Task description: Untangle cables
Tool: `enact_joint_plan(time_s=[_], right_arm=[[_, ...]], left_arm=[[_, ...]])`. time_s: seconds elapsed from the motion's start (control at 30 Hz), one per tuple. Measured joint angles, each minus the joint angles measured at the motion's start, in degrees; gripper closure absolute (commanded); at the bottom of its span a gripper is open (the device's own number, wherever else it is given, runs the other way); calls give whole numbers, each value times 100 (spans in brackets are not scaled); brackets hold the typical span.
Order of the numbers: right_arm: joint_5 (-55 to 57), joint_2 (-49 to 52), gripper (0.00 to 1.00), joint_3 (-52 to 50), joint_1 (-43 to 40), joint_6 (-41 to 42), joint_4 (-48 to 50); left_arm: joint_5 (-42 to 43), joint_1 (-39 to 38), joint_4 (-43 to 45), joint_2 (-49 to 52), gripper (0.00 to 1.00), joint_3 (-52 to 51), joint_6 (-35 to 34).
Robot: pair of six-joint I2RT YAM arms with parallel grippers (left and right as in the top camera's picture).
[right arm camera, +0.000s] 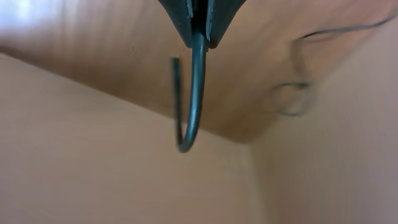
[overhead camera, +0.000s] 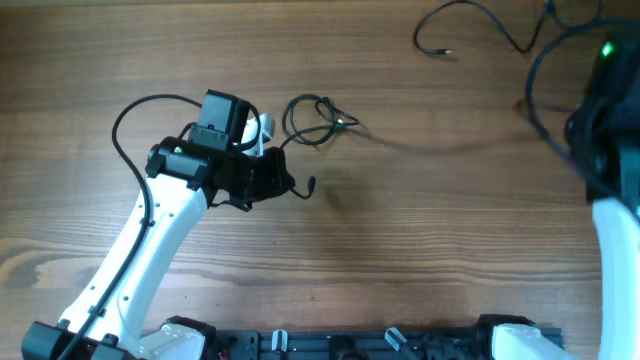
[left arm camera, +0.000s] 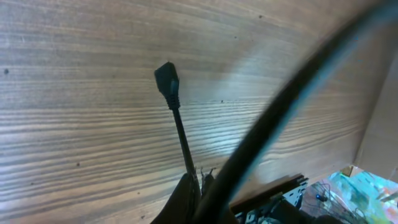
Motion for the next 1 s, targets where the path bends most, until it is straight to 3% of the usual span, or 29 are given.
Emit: enact_joint_plan(time_s=[0.17,0.33,0.57,0.7,0.73,0.8,0.83,0.87,1.0], right_arm=[[-890,817,96,-2,-1198,0,-90],[-1665,863,94,-2,-1622,2,157],[-2076,866,94,-4,-2087,573,-555],[-2017,984,80,-26,-2087,874,-754],[-2000,1110,67,-26,-2087,911,-828],[-1978,1462,19,-42,-2087,957,-1049],[-1978,1580,5,-63,-2087,964,-1106],[-1982,1676,0,-85,-2087,964,-1141],[-2597,1797,0,-107,-2087,533,-1128]], left_arm=[[142,0,70,0,96,0,57],[754,-153,1075,0,96,0,-455],[-17,-667,986,44,96,0,-1292],[-844,-1080,444,175,96,0,-1486],[-1045,-1117,319,212,96,0,-1530],[-1593,-1119,122,313,96,0,-1626],[-1722,-1117,79,328,96,0,-1631],[-1829,-1117,55,334,96,0,-1646],[-2044,-1117,48,334,96,0,-1650]])
